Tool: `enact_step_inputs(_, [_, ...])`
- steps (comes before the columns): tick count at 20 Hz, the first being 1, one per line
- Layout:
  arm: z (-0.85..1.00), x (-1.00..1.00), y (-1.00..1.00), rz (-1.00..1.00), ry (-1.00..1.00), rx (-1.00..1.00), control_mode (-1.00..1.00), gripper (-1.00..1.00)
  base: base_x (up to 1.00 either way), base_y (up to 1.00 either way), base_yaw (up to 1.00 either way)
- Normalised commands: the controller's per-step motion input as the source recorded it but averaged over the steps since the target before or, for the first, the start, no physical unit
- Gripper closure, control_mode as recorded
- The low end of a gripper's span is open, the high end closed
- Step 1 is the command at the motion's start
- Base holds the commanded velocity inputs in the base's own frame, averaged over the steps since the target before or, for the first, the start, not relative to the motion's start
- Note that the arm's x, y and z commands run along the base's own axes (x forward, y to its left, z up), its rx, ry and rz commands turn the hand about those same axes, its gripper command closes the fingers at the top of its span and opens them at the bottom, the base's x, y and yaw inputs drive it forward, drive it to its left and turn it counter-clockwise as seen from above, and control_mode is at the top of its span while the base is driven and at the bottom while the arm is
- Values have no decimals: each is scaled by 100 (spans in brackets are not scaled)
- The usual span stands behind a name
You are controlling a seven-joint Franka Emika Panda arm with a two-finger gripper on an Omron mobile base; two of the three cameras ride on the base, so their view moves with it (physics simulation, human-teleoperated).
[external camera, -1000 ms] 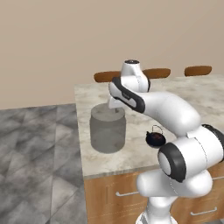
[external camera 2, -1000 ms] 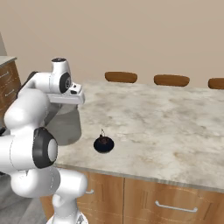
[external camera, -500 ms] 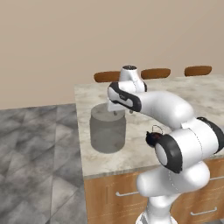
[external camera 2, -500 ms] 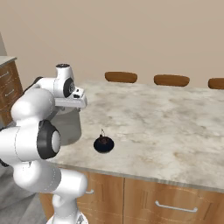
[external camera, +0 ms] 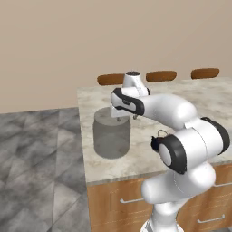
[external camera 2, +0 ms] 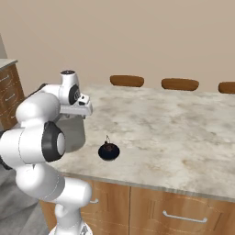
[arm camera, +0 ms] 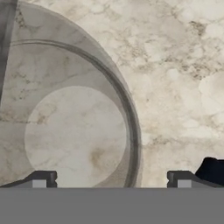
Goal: Pick the teapot and jar and place them in the sink. Then turn on the water.
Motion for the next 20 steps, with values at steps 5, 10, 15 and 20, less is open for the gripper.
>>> enact_step_inputs(5, [-13, 5, 0, 0, 2, 0, -100, -100, 0, 0, 0])
enact_step_inputs(10, [-16, 3, 0, 0, 2, 0, -100, -100, 0, 0, 0])
enact_step_inputs(15, [-20, 3, 0, 0, 3, 0, -100, -100, 0, 0, 0])
enact_step_inputs(20, [-6, 0, 0, 0, 1, 0, -100, 100, 0, 0, 0])
